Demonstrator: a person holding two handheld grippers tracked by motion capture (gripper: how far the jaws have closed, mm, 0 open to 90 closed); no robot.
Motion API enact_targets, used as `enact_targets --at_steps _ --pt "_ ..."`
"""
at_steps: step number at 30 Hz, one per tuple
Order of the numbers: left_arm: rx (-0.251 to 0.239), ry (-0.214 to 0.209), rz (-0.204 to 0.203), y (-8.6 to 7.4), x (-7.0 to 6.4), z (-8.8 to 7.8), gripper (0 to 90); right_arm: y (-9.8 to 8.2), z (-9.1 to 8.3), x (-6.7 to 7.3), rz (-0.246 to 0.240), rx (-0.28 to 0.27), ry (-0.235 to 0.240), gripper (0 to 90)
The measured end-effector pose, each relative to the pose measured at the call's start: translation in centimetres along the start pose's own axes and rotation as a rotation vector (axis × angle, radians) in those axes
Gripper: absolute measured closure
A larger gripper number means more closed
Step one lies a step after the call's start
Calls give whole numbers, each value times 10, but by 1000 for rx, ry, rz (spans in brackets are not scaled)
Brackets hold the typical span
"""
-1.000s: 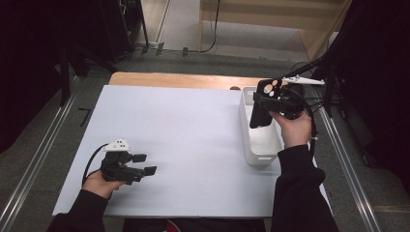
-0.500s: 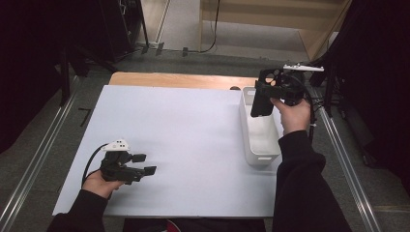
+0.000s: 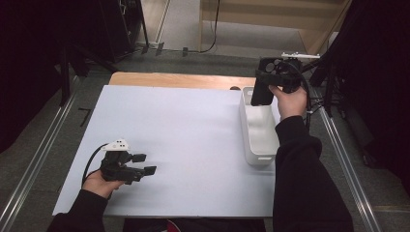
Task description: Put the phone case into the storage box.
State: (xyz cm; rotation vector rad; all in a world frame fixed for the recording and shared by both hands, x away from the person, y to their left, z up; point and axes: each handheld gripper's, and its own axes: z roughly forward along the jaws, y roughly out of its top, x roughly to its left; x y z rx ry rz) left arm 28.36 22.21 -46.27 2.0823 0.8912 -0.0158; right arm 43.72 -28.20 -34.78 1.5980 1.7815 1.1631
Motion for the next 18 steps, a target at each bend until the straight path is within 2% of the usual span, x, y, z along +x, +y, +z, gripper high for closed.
enact_targets --at_steps 2,8,18 --pt "3 3 2 0 0 0 285 3 4 -2 18 -1 3 119" --pt "3 -5 8 0 0 0 285 11 18 -6 32 -10 -5 119" --pt "3 -6 3 0 -1 1 285 19 38 -7 30 -6 -60 119"
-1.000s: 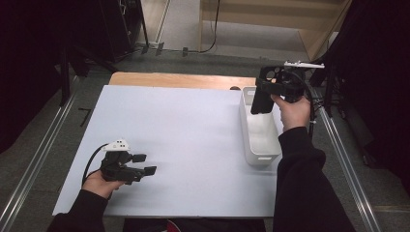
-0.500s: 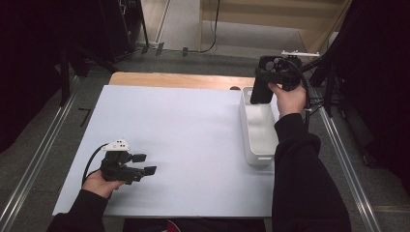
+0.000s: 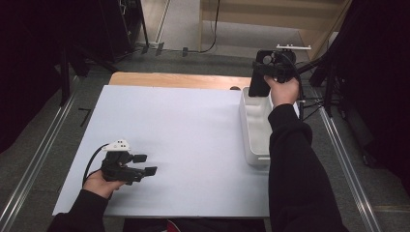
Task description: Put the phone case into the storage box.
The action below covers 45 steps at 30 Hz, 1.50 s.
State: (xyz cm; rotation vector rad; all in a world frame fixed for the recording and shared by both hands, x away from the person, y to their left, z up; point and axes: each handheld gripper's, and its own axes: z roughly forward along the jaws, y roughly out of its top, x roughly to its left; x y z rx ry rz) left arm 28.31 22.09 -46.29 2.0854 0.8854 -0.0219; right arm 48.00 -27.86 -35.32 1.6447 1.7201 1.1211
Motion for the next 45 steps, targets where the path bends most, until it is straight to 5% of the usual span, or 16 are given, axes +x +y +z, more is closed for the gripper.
enact_targets --at_steps 17,45 --pt "-1 -9 3 0 0 0 285 -4 23 -3 19 -6 -35 119" --pt "1 -9 -1 0 0 1 285 -33 44 -2 31 33 -43 118"
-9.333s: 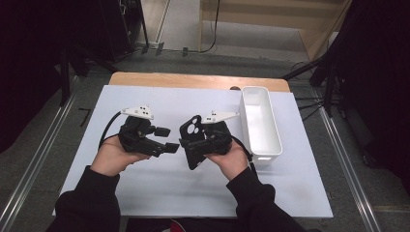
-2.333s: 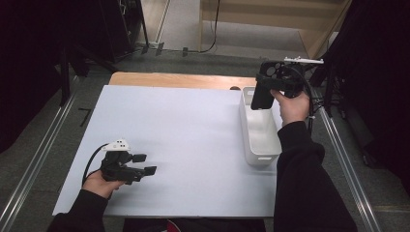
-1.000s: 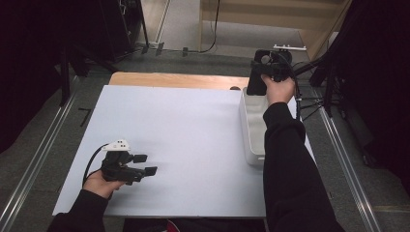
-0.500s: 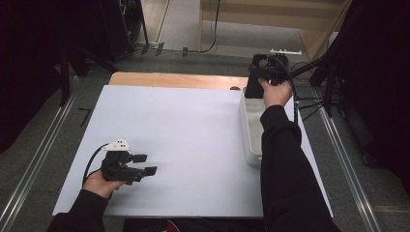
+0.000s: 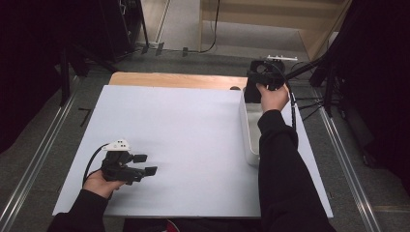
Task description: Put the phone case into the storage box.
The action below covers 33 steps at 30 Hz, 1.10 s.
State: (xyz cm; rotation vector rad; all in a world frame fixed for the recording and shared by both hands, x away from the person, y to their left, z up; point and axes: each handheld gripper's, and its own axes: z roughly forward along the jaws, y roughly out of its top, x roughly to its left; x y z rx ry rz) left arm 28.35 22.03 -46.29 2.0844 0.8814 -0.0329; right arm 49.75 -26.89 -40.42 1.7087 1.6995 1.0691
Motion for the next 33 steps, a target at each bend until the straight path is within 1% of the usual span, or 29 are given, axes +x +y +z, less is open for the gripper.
enact_targets --at_steps 7,13,16,25,27,30,33 --pt "1 0 0 0 0 0 285 -7 3 -1 2 11 0 118" --pt "1 1 1 0 0 0 285 -16 7 0 -7 21 -2 118" --pt "3 2 2 0 0 0 285 -19 8 0 -10 37 -4 118" --pt "3 2 2 0 0 0 285 -29 12 -2 6 55 -3 117" --pt "3 2 3 0 0 0 285 -31 11 -2 2 48 -3 116" --pt "4 2 2 0 0 0 285 -31 12 0 -1 63 -1 115" --pt "4 2 3 0 0 0 285 -32 13 3 -27 69 -12 113"
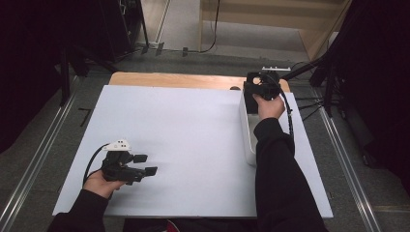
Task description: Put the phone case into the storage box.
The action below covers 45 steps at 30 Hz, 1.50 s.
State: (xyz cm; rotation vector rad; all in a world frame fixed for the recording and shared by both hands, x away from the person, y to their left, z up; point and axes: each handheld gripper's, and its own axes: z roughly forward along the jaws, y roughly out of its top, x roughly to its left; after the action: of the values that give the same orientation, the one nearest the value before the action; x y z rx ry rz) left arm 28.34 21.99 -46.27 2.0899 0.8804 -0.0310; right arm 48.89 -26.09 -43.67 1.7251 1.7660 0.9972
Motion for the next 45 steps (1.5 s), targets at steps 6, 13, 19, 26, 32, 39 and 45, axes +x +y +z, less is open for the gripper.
enact_targets --at_steps 6,13,19,26,32,39,45 --pt "-3 1 -1 0 0 1 285 -1 2 3 -37 3 -28 109" --pt "-3 1 0 0 0 1 285 0 3 2 -37 8 -16 100" --pt "3 -2 9 0 -1 1 285 1 2 1 -46 14 -1 61" --pt "2 -5 11 1 -1 1 285 4 1 0 -40 23 32 17" --pt "3 -6 8 1 -1 2 285 12 -7 0 -55 34 25 17" --pt "3 -5 8 1 -1 2 285 24 -19 -3 -42 42 38 17" --pt "5 -7 8 1 0 2 285 35 -31 -2 -56 42 41 17"
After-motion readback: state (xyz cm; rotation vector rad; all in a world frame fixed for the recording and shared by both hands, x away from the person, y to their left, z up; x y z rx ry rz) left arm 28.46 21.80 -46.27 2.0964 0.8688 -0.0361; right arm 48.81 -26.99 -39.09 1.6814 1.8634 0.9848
